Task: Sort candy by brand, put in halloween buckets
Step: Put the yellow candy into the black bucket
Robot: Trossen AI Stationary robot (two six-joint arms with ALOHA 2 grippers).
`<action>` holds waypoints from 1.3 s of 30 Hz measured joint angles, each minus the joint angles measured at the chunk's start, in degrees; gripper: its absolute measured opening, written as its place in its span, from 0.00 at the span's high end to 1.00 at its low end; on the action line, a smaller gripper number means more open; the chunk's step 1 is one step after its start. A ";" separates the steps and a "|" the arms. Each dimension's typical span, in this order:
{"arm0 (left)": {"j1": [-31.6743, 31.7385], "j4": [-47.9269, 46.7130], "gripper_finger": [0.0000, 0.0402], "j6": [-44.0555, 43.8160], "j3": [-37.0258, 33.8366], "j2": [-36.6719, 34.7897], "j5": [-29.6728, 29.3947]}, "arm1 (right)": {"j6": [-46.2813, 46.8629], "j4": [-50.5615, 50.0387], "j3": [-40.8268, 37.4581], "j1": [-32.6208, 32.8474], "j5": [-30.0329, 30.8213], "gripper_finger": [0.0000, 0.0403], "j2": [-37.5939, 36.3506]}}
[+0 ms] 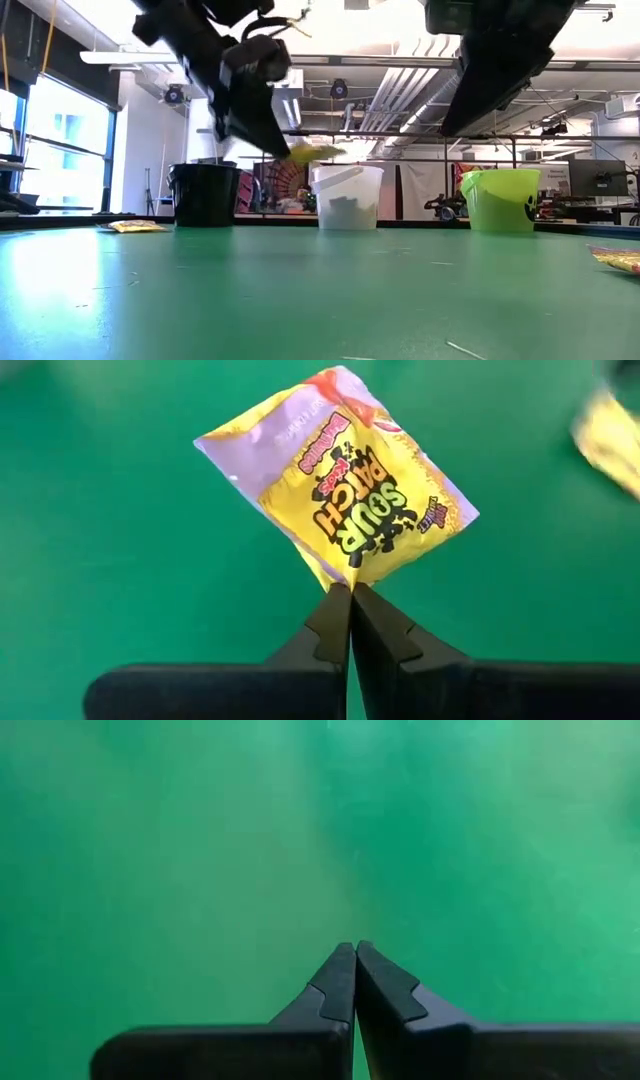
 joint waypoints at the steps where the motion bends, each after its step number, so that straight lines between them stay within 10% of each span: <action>1: 1.58 -1.83 1.00 -0.78 0.00 -1.96 -0.90 | -0.20 0.15 0.00 -0.17 0.42 1.00 0.00; 12: 27.26 -20.79 1.00 -10.68 0.09 -20.61 -2.87 | -0.58 1.84 0.00 -2.14 3.73 1.00 0.00; 22: 48.31 -25.53 0.99 -9.80 0.09 -21.35 1.56 | -0.12 2.61 0.00 -4.33 4.33 1.00 0.00; 39: 54.73 -23.32 0.84 -0.26 0.09 -15.88 5.20 | -0.56 3.01 0.00 -7.72 3.82 1.00 0.00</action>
